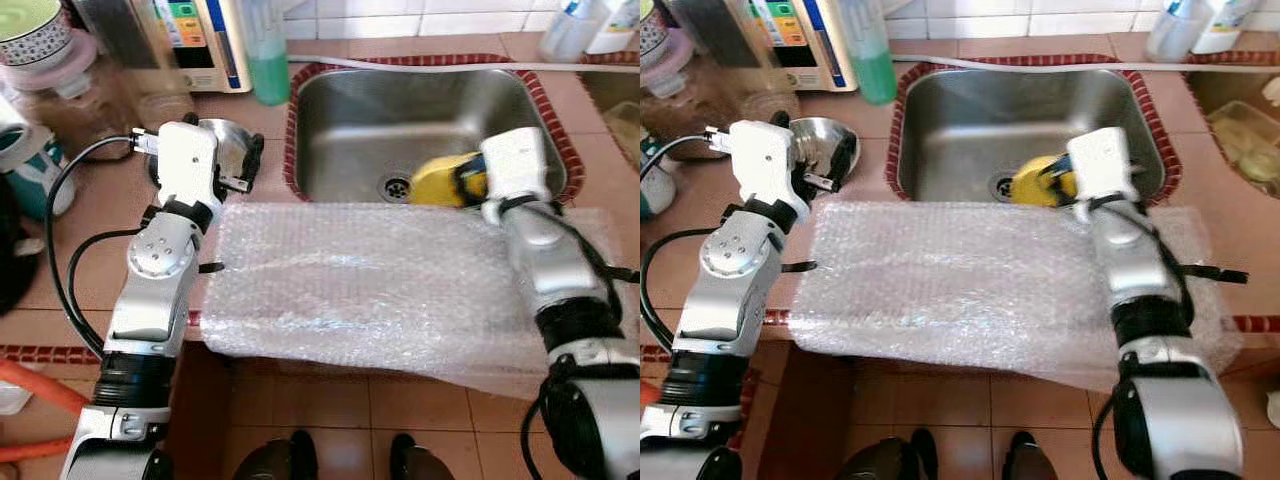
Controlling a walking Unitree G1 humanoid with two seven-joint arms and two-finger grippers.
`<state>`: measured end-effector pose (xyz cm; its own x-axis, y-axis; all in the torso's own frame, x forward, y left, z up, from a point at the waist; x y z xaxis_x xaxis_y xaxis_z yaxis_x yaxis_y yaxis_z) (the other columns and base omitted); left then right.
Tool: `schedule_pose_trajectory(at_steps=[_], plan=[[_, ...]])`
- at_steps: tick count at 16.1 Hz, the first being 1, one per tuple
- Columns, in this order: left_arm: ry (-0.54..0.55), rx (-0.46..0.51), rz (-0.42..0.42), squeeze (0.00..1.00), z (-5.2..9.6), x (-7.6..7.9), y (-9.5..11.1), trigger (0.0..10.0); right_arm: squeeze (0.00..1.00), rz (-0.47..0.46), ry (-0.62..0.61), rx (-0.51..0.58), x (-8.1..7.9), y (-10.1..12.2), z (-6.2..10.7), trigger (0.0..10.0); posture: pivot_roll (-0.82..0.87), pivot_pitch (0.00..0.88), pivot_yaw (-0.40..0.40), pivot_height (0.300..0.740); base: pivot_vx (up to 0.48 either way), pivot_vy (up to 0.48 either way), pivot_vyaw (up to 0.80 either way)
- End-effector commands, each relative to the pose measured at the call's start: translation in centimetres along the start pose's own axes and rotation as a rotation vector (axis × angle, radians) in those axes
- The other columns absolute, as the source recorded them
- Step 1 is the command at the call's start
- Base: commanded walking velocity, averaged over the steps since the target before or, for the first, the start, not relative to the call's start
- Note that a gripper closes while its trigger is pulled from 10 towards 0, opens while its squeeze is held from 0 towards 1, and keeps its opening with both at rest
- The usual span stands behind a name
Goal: Kitchen organization
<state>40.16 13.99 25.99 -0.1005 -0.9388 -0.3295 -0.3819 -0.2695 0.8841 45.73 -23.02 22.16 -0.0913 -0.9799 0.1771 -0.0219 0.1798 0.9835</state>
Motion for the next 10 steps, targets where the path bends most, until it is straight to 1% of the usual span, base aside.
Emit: schedule_pose_trajectory(at_steps=[1,2,3,4,5,6,7,8,9,10], plan=[[-0.013,-0.012,-0.012,0.00,0.0,-0.1,-0.1,10.0,0.00,-0.069,-0.014,-0.141,1.4,-2.7,0.3,10.0,-0.07,0.266,0.116,0.740,0.000,0.000,0.00],[-0.023,-0.018,-0.013,0.00,-0.1,0.0,-0.2,10.0,0.00,-0.208,-0.054,0.015,2.5,0.9,-0.1,10.0,-0.07,0.268,0.117,0.740,0.000,0.000,0.00],[-0.024,-0.025,-0.011,0.00,0.0,-0.1,-0.4,10.0,0.00,-0.164,-0.113,0.067,4.0,2.4,-0.1,10.0,-0.07,0.266,0.120,0.740,0.000,0.000,0.00],[-0.024,-0.028,-0.009,0.00,0.0,0.0,-0.4,10.0,0.00,-0.160,-0.070,0.023,3.4,1.7,-0.2,10.0,-0.07,0.266,0.120,0.740,0.000,0.000,0.00],[-0.029,-0.035,-0.007,0.00,-0.1,0.0,-0.6,10.0,0.00,-0.178,-0.098,0.048,3.9,2.1,-0.1,10.0,-0.07,0.265,0.120,0.740,0.000,0.000,0.00],[-0.035,-0.041,-0.008,0.00,-0.2,0.0,-0.7,10.0,0.00,-0.180,-0.031,-0.002,2.8,1.4,-0.2,10.0,-0.07,0.263,0.121,0.740,0.000,0.000,0.00],[-0.037,-0.044,-0.009,0.00,-0.3,-0.1,-0.7,10.0,0.00,-0.199,0.128,-0.105,0.0,-0.1,-0.1,10.0,-0.07,0.263,0.122,0.740,0.000,0.000,0.00],[-0.041,-0.045,-0.007,0.00,-0.3,0.0,-0.7,10.0,0.00,-0.198,0.023,0.011,1.7,1.7,-0.1,10.0,-0.07,0.264,0.121,0.740,0.000,0.000,0.00],[-0.045,-0.048,-0.007,0.00,-0.3,0.0,-0.8,10.0,0.00,-0.194,0.059,-0.059,1.2,0.6,-0.1,10.0,-0.08,0.262,0.121,0.740,0.000,0.000,0.00],[-0.047,-0.052,-0.006,0.00,-0.4,0.0,-0.8,10.0,0.00,-0.145,0.262,-0.175,-2.1,-1.4,0.5,10.0,-0.08,0.261,0.121,0.740,0.000,0.000,0.00]])
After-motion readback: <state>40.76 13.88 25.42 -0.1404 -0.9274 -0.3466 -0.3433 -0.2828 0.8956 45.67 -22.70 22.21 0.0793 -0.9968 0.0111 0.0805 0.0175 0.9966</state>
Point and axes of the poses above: a point about 5 cm out from each wrist's last joint towards the gripper, its own z axis pointing back from the gripper into the wrist, its own y axis along the axis of the wrist's last joint, x = y × z, the point moved 6 cm from there along -z, pointing out of the wrist towards the gripper, and after that the axes turned 7 degrees about -z, right-handed, at the moved point
